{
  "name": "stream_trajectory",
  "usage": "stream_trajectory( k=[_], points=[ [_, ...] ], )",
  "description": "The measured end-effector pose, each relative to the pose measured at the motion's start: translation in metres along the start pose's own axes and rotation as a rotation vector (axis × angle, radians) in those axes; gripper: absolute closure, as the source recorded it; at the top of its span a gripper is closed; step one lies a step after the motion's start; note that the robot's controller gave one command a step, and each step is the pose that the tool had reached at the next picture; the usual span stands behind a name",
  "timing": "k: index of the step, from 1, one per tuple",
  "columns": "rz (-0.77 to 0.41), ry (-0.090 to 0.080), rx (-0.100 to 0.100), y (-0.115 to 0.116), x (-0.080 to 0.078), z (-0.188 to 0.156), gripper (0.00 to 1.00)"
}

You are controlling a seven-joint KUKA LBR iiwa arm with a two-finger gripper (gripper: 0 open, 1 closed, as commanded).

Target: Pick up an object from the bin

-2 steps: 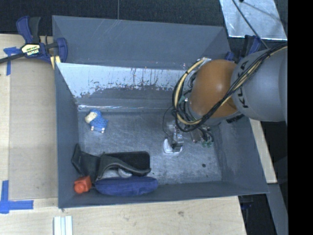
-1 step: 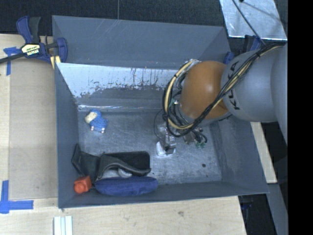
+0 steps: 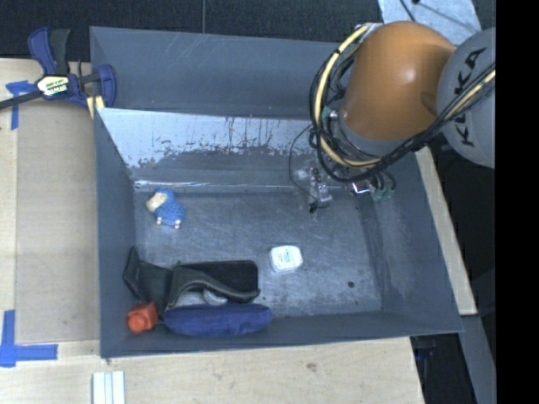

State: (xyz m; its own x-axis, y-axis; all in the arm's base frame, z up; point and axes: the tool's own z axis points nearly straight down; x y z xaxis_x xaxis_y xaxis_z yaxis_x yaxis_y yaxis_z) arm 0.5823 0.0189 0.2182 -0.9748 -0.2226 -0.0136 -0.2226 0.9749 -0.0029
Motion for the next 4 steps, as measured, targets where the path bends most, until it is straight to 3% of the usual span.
stream_trajectory(
  k=[1, 2, 3, 4],
  points=[
    [0.16, 0.017, -0.002, -0.007, -0.008, 0.14, 1.0],
    [0.21, 0.001, 0.0, -0.007, 0.023, -0.046, 1.0],
    [0.049, 0.018, -0.003, 0.004, 0.067, 0.067, 1.0],
    [0.049, 0.011, -0.002, 0.003, 0.065, 0.064, 0.0]
  ],
)
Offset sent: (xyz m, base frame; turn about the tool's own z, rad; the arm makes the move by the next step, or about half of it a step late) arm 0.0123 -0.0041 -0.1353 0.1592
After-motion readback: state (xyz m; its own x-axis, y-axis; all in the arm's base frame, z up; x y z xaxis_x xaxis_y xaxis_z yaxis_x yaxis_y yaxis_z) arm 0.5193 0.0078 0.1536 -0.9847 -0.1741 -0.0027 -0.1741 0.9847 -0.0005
